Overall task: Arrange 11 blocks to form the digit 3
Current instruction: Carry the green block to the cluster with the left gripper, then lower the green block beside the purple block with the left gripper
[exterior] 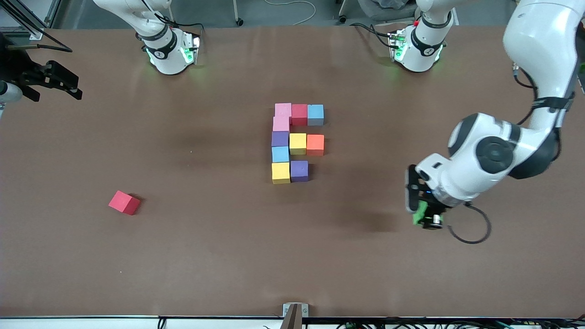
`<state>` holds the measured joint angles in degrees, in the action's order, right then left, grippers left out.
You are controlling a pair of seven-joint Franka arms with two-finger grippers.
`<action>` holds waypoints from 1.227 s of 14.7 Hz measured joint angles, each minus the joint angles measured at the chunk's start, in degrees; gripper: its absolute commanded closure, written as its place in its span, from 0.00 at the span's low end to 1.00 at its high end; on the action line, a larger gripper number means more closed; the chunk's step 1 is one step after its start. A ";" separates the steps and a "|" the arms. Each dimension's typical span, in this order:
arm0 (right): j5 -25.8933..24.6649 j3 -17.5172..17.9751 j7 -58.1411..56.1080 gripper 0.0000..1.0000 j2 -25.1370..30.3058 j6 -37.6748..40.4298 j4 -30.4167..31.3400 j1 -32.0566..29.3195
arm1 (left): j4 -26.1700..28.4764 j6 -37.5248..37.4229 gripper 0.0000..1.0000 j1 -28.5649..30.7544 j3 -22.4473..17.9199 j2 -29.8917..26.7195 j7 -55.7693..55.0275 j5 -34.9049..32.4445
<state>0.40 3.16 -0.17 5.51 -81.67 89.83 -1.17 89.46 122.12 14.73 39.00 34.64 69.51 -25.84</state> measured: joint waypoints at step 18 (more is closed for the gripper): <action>0.00 0.23 -0.06 0.00 0.00 0.01 0.01 0.01 | 2.23 2.96 0.91 -21.34 -0.94 10.21 -38.41 -7.38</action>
<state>0.40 3.39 -0.23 5.51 -81.65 89.83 -1.16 91.69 125.08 -6.61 38.06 44.85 31.10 -33.22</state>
